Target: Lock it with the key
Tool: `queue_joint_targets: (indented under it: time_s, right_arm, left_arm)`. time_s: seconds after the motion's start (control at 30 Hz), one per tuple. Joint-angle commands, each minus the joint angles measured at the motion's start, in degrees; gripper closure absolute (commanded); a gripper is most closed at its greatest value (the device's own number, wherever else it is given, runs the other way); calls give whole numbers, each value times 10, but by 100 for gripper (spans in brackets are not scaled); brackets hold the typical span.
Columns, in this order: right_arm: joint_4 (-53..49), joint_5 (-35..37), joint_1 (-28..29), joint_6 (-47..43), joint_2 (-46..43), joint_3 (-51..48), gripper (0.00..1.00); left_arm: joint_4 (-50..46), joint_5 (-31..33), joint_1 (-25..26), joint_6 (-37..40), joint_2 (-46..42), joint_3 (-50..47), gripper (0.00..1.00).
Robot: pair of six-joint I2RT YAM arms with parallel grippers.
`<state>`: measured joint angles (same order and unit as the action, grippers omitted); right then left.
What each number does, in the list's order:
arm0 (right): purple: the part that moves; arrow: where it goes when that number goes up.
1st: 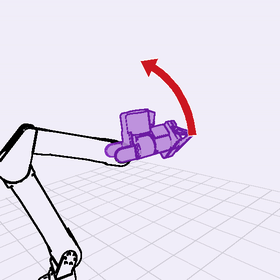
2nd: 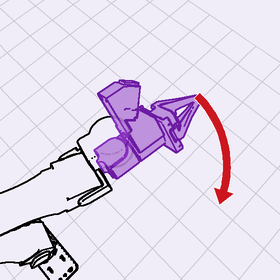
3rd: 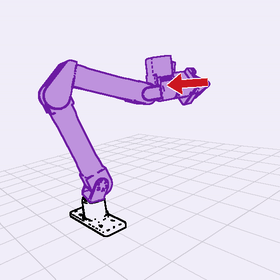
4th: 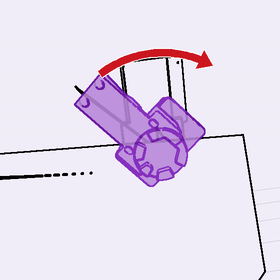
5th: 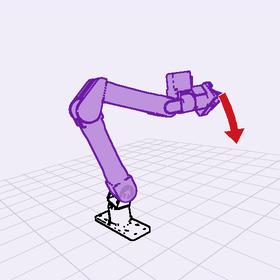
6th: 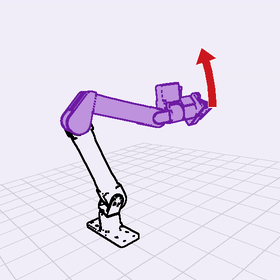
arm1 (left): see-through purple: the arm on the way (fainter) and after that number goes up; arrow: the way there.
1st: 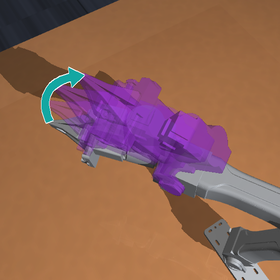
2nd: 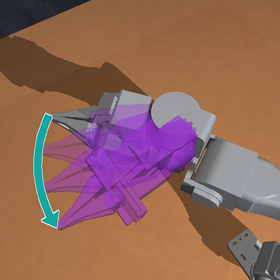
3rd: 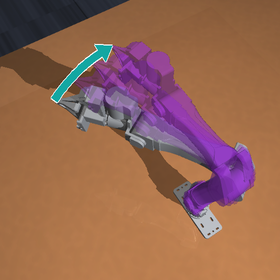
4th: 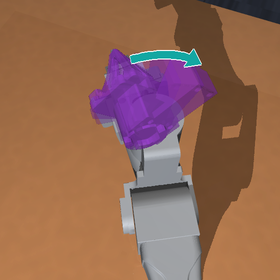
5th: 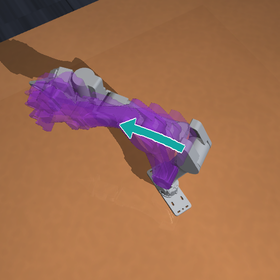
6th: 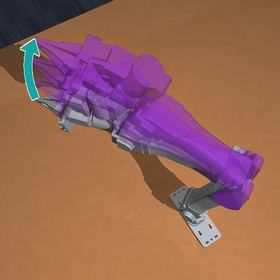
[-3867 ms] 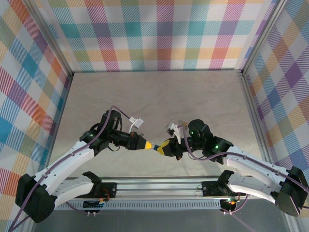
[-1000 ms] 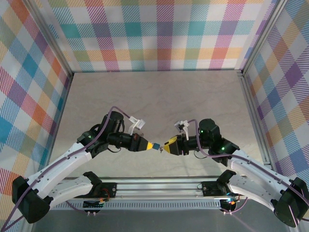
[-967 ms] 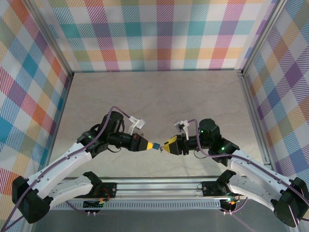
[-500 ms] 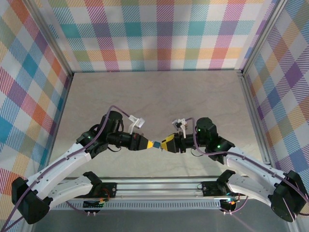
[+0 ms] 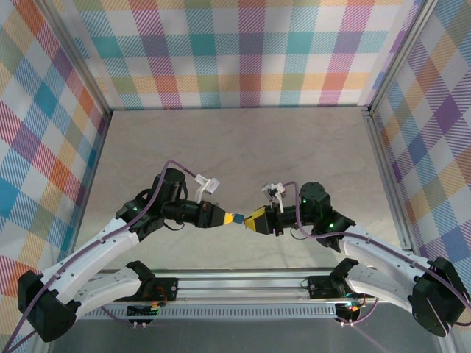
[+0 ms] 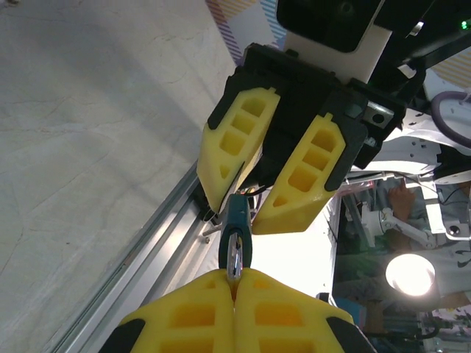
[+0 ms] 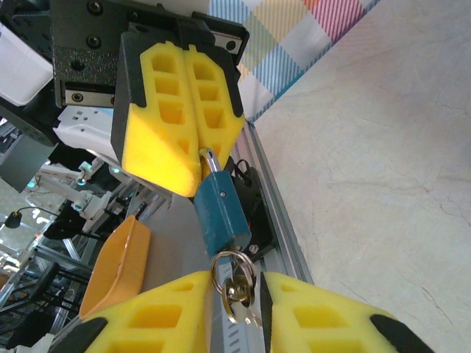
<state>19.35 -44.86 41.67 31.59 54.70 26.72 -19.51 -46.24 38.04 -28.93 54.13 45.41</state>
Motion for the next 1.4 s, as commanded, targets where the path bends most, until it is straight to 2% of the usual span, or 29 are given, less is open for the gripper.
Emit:
queue_joint_targets:
  time_s: [0.0, 0.1, 0.67, 0.9, 1.07, 1.37]
  right_arm:
    - [47, -19, 1, 13, -3, -9, 78]
    - [51, -16, 1, 13, -5, -9, 81]
    - [71, 6, 1, 17, -10, -7, 82]
    - [82, 2, 1, 23, -1, -7, 89]
    - [79, 2, 1, 21, -2, -9, 99]
    - [14, 46, 1, -6, -49, -28, 100]
  left_arm:
    - [23, -16, -5, -5, -14, -8, 100]
    - [28, -20, -6, -8, -13, -11, 100]
    - [31, -35, -6, -14, -8, -20, 100]
    - [31, -38, -6, -14, -10, -20, 100]
    - [31, -37, -6, -14, -12, -21, 100]
    - [31, -15, -13, -12, -20, -20, 100]
